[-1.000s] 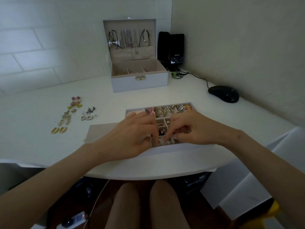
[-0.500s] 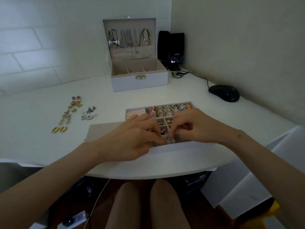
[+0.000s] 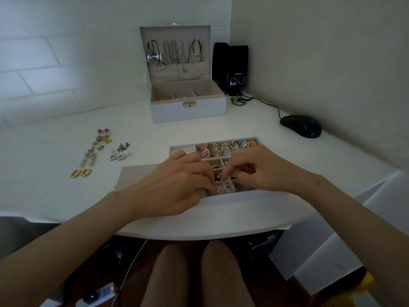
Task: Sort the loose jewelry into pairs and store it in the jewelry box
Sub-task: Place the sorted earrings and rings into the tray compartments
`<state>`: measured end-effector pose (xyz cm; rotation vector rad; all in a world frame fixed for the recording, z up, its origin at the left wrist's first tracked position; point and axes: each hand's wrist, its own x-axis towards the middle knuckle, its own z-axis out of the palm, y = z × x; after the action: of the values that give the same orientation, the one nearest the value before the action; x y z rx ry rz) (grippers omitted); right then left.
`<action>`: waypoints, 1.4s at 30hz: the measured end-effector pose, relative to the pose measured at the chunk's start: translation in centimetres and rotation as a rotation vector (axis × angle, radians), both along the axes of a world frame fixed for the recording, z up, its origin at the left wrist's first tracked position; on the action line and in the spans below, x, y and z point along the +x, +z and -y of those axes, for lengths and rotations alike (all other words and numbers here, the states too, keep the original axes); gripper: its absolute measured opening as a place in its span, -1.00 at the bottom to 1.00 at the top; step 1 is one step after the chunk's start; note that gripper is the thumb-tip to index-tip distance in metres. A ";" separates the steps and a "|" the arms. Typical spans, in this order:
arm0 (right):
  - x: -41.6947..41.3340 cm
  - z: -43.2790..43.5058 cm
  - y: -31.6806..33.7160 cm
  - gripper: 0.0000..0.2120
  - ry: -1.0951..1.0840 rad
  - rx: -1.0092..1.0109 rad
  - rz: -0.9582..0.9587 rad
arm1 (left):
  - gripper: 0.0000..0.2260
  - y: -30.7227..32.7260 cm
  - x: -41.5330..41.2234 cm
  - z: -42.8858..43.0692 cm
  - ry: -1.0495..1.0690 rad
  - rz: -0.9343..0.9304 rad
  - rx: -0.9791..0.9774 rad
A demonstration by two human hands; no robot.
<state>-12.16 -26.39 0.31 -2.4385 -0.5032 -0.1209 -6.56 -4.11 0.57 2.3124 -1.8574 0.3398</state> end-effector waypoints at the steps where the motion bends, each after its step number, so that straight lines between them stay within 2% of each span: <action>1: 0.1 -0.1 0.0 -0.73 0.004 0.000 -0.001 | -0.69 0.0 0.0 0.0 0.002 0.001 0.013; 9: 0.1 -0.2 0.2 -0.73 0.003 0.017 -0.011 | -0.64 -0.1 -0.2 -0.6 0.041 -0.102 -0.040; 13: 0.0 -0.1 0.0 -0.73 -0.012 0.004 -0.059 | -0.65 -0.6 -0.1 -0.4 0.011 -0.053 0.016; 18: -0.1 -0.1 0.3 -0.73 -0.015 0.023 -0.022 | -0.70 -0.6 -0.1 -0.2 -0.016 -0.043 -0.005; 22: -0.1 -0.1 0.3 -0.74 -0.015 -0.009 -0.084 | -0.69 -0.7 -0.1 -0.3 -0.027 -0.057 -0.015; 27: 0.2 -0.9 0.6 -0.72 -0.031 0.010 -0.028 | -0.70 -0.5 0.0 -0.9 0.052 -0.157 -0.107; 29: 0.5 -1.5 0.7 -0.75 -0.049 0.018 -0.013 | -0.78 -0.1 0.2 -1.3 0.133 -0.167 -0.202; 32: 1.4 -2.7 0.9 -0.85 -0.104 0.019 0.018 | -0.94 0.8 1.6 -2.6 0.386 -0.183 -0.356; 36: 4.4 -5.6 1.6 -0.87 -0.126 0.006 0.027 | -0.90 2.0 6.1 -5.8 0.759 -0.207 -0.489; 38: 6.8 -7.7 2.2 -0.85 -0.117 -0.052 0.052 | -0.90 2.2 9.0 -7.7 0.890 -0.198 -0.432; 42: 13.3 -12.6 2.7 -0.79 -0.104 -0.153 0.066 | -0.88 1.3 13.8 -9.7 1.026 -0.246 -0.189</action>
<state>1.12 -13.81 3.00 -2.6184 -0.4288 -0.2138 7.25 5.58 1.88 2.7904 -0.3916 0.2896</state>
